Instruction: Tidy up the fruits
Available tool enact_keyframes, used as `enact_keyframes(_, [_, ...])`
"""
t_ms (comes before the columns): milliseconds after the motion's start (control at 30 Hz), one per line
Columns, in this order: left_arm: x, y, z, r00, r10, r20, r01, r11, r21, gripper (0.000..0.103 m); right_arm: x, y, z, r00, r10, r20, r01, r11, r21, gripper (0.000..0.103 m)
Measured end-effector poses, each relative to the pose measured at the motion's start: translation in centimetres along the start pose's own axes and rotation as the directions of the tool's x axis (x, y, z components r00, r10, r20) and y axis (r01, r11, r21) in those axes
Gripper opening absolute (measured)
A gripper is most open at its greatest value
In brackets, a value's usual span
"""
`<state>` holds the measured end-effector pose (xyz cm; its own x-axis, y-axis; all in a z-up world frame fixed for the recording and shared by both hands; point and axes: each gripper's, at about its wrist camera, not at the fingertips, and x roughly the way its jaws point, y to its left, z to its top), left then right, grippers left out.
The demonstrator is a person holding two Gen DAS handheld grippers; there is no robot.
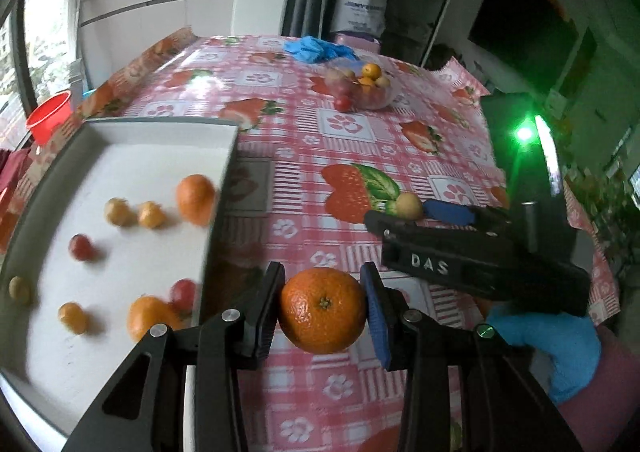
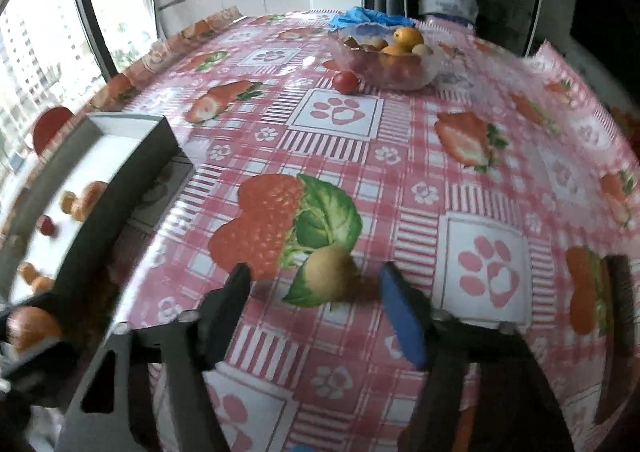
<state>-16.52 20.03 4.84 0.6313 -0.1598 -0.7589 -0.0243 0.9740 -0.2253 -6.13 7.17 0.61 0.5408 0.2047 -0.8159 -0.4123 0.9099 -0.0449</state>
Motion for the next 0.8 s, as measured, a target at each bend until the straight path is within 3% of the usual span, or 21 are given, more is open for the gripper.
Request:
enact_keyframes(67, [-0.6,0.9,0.0,1.0,0.004,0.003,-0.004,1.0,-0.021,0.04,-0.2,-0.4,0.0,1.0,0.014,0.005,-0.014,1.0,0.014,0.028])
enact_keyframes(233, [-2.2,3.1,0.1,0.999,0.016,0.036,-0.013,0.997,-0.071,0.04,-1.2,-2.6,-0.2,0.992,0.125,-0.013,-0.122,0.984,0.126,0.028])
enact_keyframes(367, [-3.4,4.6,0.3,0.997,0.029,0.066,-0.022,0.995,-0.099,0.041,-2.6,-2.8,-0.3,0.987,0.158,-0.014,-0.154,0.977,0.147,0.028])
enact_keyframes(633, [-5.0,8.3,0.2,0.99,0.105,0.097,-0.09,0.985,-0.15,0.041,-4.7,-0.8,0.4,0.982,0.186,-0.008,-0.184,0.975,0.125,0.028])
enact_keyframes(800, [-5.9,10.5,-0.4,0.985,0.132,0.111,-0.111,0.977,-0.181,0.041,-5.5,2.4,1.3,0.977,0.215,-0.01,-0.213,0.974,0.075,0.028])
